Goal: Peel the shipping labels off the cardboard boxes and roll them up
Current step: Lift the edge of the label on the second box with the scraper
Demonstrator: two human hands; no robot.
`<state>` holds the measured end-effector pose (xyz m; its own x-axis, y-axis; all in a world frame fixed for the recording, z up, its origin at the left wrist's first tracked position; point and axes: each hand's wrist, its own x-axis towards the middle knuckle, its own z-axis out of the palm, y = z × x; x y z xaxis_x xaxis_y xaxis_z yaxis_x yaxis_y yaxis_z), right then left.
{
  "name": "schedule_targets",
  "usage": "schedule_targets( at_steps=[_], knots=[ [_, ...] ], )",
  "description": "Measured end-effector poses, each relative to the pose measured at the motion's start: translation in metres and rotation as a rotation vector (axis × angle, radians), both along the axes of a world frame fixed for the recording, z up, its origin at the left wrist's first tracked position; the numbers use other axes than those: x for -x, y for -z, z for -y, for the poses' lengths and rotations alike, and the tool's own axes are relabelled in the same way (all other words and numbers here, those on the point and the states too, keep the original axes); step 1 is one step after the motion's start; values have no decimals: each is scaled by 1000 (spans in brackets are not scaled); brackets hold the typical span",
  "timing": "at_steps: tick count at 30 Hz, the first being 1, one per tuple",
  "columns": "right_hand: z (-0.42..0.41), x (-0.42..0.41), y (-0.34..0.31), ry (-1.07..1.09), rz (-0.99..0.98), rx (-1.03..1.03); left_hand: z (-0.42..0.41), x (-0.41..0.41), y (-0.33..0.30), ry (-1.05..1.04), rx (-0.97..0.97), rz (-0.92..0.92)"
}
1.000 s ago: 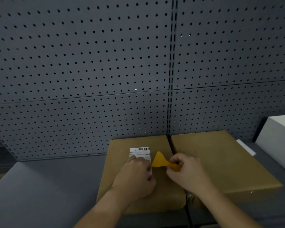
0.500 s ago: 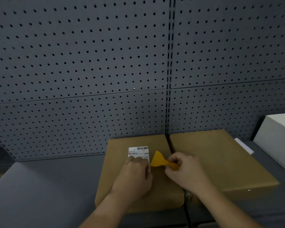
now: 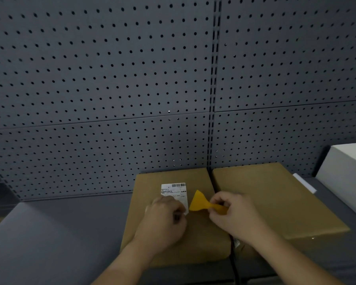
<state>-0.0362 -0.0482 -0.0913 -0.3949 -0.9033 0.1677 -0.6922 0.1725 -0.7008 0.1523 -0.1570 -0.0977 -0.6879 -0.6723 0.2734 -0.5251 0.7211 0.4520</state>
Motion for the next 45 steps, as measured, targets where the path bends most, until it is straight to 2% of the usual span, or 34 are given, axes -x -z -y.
schedule_targets(
  at_steps=[10, 17, 31, 45],
  knots=[
    [-20, -10, -7, -59, -4, -143, 5, -2, 1, -72, -186, -99],
    [-10, -35, -15, -35, 2, -171, 7, 0, 8, -97, -197, -95],
    [-12, -43, -16, 112, 165, -222, 6, -1, 8, -113, -206, -104],
    [-3, -55, -23, 98, 169, -240, 5, -2, 6, -129, -228, -101]
  ],
)
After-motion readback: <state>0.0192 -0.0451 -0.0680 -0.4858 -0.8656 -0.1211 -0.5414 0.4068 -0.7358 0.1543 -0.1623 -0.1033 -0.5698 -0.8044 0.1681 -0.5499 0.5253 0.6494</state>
